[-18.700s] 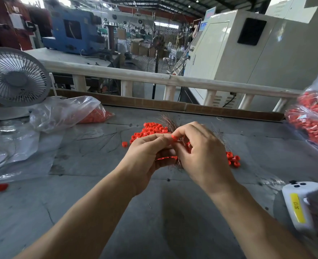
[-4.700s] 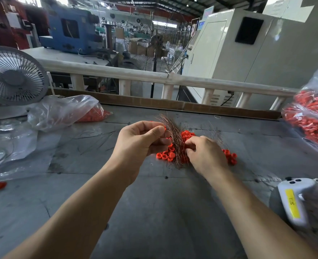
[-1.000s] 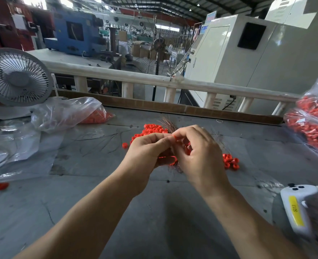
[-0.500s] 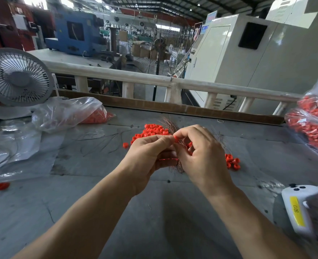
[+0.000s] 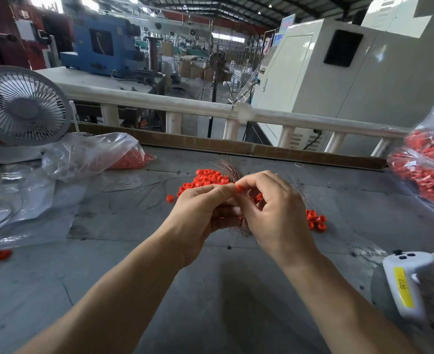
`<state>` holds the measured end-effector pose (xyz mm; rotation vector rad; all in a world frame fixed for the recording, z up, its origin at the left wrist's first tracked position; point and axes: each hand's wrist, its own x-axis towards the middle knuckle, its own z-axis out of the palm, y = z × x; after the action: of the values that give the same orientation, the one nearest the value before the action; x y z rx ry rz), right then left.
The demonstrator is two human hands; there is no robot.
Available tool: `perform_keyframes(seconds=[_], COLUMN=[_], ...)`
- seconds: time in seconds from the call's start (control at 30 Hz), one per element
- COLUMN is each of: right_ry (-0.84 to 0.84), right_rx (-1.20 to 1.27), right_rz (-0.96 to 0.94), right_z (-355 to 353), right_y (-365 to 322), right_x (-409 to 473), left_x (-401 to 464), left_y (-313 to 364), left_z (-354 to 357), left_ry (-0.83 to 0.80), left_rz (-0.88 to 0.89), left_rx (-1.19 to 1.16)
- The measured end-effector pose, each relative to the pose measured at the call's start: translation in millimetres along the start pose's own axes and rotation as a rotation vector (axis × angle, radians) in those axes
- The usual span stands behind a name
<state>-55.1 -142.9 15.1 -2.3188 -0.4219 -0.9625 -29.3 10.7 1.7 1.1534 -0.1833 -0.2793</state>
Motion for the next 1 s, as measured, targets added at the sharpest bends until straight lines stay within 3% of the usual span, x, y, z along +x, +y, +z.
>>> perform_keyframes(seconds=[0.5, 0.7, 1.0], right_ry=[0.021, 0.029, -0.019], right_rx=[0.010, 0.228, 0.752], right_rz=[-0.029, 0.113, 0.418], right_z=[-1.0, 3.4, 3.8], right_y=[-2.6, -1.3, -2.0], right_x=[-0.1, -1.0, -1.3], left_x=[-3.8, -4.1, -6.4], left_y=[5.2, 4.9, 2.4], left_z=[1.8, 3.7, 3.6], left_ry=[-0.050, -0.128, -0.204], left_rz=[-0.034, -0.063, -0.060], left_rx=[-0.034, -0.198, -0.163])
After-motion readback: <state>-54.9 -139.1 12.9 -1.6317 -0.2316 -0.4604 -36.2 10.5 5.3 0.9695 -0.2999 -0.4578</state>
